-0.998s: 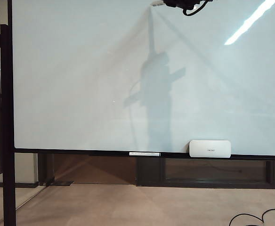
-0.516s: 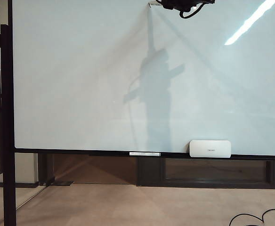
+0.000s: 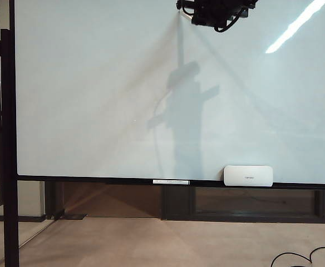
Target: Reach to the right to find the marker pen, pick it up, and write the number 16 on the whiteboard.
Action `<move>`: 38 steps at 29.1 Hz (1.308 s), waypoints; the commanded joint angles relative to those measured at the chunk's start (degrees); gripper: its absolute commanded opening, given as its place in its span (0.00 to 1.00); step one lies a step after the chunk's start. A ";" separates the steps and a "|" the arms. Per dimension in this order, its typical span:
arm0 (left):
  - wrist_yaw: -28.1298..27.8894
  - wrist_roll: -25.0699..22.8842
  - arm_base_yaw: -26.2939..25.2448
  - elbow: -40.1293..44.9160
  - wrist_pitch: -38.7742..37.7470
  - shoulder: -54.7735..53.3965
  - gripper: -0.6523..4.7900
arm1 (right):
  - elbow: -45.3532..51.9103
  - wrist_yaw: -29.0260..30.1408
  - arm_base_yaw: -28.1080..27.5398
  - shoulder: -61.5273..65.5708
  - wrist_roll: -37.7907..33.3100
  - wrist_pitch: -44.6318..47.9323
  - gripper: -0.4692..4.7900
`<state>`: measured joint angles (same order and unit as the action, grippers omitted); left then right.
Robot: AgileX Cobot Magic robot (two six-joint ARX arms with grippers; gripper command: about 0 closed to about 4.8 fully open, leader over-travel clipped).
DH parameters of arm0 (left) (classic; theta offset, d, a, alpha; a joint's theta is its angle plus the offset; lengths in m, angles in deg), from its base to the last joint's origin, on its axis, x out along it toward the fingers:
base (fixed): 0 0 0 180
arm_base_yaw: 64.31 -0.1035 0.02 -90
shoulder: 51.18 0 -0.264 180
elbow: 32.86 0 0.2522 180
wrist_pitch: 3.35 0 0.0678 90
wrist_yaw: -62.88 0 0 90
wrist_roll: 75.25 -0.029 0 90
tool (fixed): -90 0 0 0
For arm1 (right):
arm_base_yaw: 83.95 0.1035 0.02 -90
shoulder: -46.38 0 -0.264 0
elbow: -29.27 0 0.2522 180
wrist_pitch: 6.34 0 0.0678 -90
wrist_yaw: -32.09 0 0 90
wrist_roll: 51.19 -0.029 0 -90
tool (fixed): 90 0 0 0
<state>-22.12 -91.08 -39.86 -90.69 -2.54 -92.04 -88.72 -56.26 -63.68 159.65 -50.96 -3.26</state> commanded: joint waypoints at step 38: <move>1.73 1.95 0.02 -0.33 1.75 0.26 0.11 | -0.11 -7.41 3.67 -10.80 3.48 -14.93 0.09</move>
<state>-21.18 -89.58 -39.86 -90.69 -1.49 -91.96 -88.70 -61.53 -59.92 149.70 -48.03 -19.06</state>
